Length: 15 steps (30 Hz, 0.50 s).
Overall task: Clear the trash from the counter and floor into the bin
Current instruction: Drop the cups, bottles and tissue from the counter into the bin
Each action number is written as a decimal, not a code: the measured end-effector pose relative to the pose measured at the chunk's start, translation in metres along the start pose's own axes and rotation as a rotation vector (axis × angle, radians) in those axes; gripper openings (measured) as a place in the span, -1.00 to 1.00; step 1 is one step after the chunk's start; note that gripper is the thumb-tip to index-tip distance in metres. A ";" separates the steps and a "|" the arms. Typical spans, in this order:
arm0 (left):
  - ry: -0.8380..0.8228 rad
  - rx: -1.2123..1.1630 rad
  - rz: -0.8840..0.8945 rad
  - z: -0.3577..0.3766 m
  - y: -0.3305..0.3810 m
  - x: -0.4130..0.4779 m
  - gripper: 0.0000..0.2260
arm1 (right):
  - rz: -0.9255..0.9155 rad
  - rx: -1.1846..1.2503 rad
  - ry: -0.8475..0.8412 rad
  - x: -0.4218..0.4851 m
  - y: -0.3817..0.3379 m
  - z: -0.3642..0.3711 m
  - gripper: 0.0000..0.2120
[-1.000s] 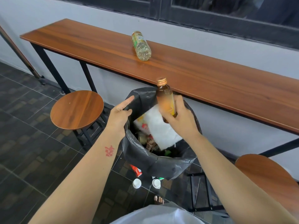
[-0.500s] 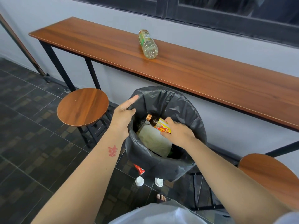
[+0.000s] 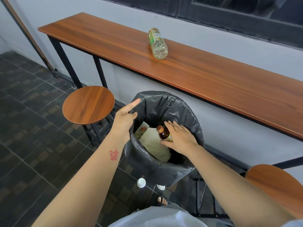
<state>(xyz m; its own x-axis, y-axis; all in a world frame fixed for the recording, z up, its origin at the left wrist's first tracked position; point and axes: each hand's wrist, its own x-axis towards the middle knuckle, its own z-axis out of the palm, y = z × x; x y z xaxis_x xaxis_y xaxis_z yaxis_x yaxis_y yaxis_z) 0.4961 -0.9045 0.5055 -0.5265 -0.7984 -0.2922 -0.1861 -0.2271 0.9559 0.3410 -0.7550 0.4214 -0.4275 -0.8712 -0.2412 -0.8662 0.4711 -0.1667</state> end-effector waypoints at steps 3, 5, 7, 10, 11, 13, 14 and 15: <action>-0.014 0.022 -0.012 -0.002 0.003 0.000 -0.56 | 0.013 0.063 0.039 0.004 -0.002 -0.006 -0.15; 0.220 -0.063 -0.013 -0.019 0.001 0.007 -0.57 | -0.167 0.027 0.037 0.045 -0.014 -0.022 -0.16; 0.228 -0.091 -0.019 -0.024 0.003 0.009 -0.57 | -0.163 0.067 0.090 0.049 -0.021 -0.033 -0.18; 0.241 -0.116 -0.018 -0.022 0.003 0.008 -0.57 | -0.171 0.141 0.215 0.047 -0.027 -0.039 -0.24; 0.243 -0.117 -0.014 -0.021 0.005 0.008 -0.58 | -0.171 0.163 0.266 0.047 -0.028 -0.045 -0.27; 0.247 -0.122 -0.008 -0.021 0.007 0.011 -0.58 | -0.186 0.196 0.397 0.047 -0.034 -0.061 -0.33; 0.253 -0.124 -0.012 -0.022 0.008 0.012 -0.59 | -0.202 0.225 0.467 0.047 -0.038 -0.069 -0.36; 0.260 -0.124 -0.013 -0.025 0.009 0.013 -0.59 | -0.224 0.261 0.528 0.048 -0.042 -0.078 -0.38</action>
<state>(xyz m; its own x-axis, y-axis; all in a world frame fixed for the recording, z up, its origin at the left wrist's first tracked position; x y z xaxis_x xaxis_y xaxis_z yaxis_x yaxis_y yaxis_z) 0.5077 -0.9309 0.5114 -0.2917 -0.9074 -0.3024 -0.0797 -0.2920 0.9531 0.3372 -0.8275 0.4910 -0.3710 -0.8716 0.3205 -0.8863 0.2293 -0.4024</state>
